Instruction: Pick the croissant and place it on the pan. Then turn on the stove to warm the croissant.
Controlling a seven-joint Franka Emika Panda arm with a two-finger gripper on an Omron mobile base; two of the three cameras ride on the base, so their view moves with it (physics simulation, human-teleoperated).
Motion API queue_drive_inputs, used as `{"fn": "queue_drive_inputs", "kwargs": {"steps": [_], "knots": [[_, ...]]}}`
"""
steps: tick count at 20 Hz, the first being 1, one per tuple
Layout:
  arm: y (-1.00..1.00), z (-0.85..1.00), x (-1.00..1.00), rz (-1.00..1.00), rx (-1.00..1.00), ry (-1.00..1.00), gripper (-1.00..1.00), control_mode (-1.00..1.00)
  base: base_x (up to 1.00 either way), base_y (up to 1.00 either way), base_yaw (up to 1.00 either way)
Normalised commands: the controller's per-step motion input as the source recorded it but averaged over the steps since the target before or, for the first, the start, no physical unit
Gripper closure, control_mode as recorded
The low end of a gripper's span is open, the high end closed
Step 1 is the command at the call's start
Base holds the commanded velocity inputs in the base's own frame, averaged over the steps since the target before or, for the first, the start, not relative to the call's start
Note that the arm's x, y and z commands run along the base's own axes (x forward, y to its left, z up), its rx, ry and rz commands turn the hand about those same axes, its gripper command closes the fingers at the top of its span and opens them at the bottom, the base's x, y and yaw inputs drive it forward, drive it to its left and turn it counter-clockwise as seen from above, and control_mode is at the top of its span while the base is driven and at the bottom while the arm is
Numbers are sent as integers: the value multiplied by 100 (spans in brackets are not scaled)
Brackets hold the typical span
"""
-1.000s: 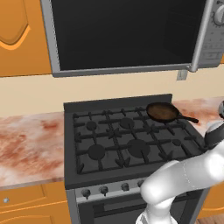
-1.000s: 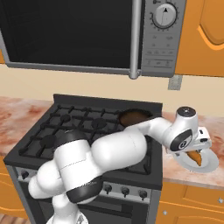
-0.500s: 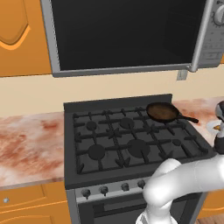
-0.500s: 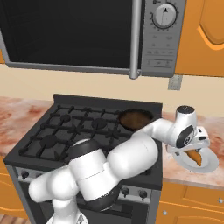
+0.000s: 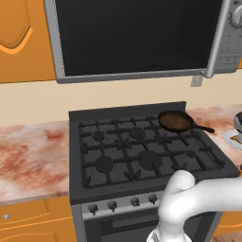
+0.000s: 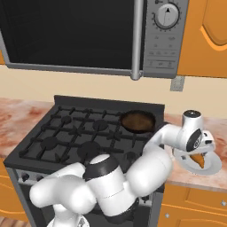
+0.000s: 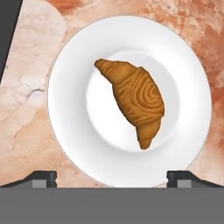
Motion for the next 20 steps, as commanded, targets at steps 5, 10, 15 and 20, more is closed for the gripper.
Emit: {"fn": "queue_drive_inputs", "kwargs": {"steps": [5,10,15,20], "knots": [[-19,-21,10,0,0,0,-100,-100,0,0,0],[-18,-19,11,1,0,0,-100,-100,0,0,0],[-18,-17,9,1,0,0,-100,-100,0,0,0],[-10,-15,14,3,0,0,-100,-100,0,0,0]]}}
